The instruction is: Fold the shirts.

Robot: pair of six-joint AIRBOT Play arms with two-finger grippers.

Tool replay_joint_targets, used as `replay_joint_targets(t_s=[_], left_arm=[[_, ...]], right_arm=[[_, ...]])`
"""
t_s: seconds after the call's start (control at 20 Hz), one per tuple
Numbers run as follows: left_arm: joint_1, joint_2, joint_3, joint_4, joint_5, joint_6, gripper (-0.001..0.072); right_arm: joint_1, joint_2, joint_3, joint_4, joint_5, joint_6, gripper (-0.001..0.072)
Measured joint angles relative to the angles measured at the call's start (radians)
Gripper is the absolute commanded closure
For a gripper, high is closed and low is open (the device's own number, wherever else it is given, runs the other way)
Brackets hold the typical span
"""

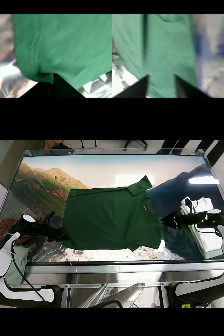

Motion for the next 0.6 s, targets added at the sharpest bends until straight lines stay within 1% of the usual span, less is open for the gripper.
replay_joint_targets(t_s=[0.25,0.4,0.5,0.55,0.6], left_arm=[[-0.014,0.001,0.026,0.001,-0.010,0.004,0.0694],[-0.016,0.001,0.029,-0.005,-0.021,0.004,0.0694],[-0.017,0.001,0.031,-0.009,-0.031,0.004,0.0695],[-0.017,0.001,0.031,-0.010,-0.035,0.004,0.0695],[-0.017,0.002,0.031,-0.012,-0.040,0.004,0.0696]], right_arm=[[0.000,-0.005,-0.020,-0.173,-0.022,0.075,0.0231],[0.022,-0.005,-0.061,-0.193,-0.012,0.089,0.0244],[0.054,-0.004,-0.088,-0.211,-0.011,0.093,0.0412],[0.076,-0.005,-0.098,-0.217,-0.012,0.092,0.0429],[0.099,-0.004,-0.104,-0.219,-0.009,0.089,0.0559]])
